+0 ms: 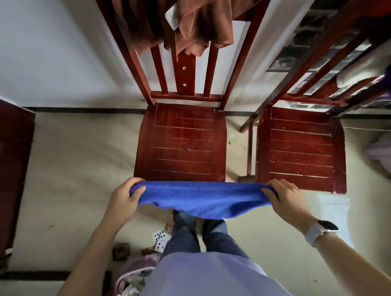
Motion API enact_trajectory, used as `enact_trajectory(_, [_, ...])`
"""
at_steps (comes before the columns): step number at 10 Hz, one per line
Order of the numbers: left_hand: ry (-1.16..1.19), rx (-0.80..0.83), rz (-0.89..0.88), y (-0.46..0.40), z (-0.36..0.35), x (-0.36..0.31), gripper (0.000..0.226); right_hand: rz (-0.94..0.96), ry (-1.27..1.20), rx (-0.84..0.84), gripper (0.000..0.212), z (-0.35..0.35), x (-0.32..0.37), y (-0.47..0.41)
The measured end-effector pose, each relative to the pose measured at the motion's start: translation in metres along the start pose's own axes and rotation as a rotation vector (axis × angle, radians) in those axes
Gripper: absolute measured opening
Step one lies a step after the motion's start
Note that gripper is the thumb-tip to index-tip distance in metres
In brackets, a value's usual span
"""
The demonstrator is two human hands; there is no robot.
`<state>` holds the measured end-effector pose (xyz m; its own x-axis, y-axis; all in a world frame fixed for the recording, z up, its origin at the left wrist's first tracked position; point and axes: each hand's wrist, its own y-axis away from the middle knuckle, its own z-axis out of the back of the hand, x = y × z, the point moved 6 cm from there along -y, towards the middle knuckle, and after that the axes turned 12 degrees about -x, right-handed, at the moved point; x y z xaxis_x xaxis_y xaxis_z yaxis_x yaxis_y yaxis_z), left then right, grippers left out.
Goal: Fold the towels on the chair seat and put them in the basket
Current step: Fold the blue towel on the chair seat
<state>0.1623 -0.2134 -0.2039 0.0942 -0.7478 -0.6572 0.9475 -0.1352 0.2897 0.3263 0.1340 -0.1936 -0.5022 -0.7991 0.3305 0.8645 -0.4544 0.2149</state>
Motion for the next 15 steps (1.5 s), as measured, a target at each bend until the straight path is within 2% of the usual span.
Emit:
enact_trajectory(2, [0.023,-0.193,0.038,-0.081,-0.019,0.012,0.020,-0.133,-0.094,-0.180,0.018,-0.034,0.017,-0.066])
enact_trajectory(3, [0.026,-0.215,0.006,-0.140,-0.034,0.016,0.021,-0.145,-0.123,-0.287,0.017,-0.052,0.027,-0.114])
enact_trajectory(5, [-0.053,-0.213,-0.115,-0.254,-0.074,0.032,0.025,-0.397,-0.317,-0.322,0.024,-0.114,0.024,-0.220])
enact_trajectory(6, [-0.072,-0.229,-0.116,-0.294,-0.091,0.038,0.031,-0.486,-0.427,-0.359,0.027,-0.137,0.025,-0.257])
enact_trajectory(7, [-0.136,-0.231,-0.109,-0.304,-0.107,0.051,0.044,-0.562,-0.461,-0.320,0.045,-0.165,0.016,-0.261])
enact_trajectory(8, [-0.157,-0.208,-0.056,-0.275,-0.122,0.082,0.041,-0.624,-0.386,-0.194,0.046,-0.202,-0.002,-0.228])
enact_trajectory(10, [-0.104,-0.136,0.273,-0.183,-0.160,0.164,0.026,-0.824,-0.356,0.123,0.036,-0.277,-0.037,-0.143])
enact_trajectory(11, [-0.158,-0.145,0.415,-0.149,-0.172,0.191,0.027,-0.845,-0.428,0.141,0.023,-0.302,-0.050,-0.126])
enact_trajectory(12, [-0.199,-0.156,0.445,-0.130,-0.178,0.201,0.030,-0.891,-0.522,0.138,0.030,-0.313,-0.051,-0.121])
enact_trajectory(13, [-0.265,-0.125,0.462,-0.121,-0.182,0.203,0.027,-0.962,-0.545,0.113,0.039,-0.318,-0.059,-0.113])
enact_trajectory(14, [-0.287,-0.047,0.405,-0.118,-0.187,0.202,0.018,-0.955,-0.539,0.053,0.032,-0.317,-0.063,-0.111])
enact_trajectory(15, [-0.252,-0.038,0.363,-0.119,-0.185,0.201,0.015,-0.860,-0.433,0.020,0.025,-0.311,-0.060,-0.111])
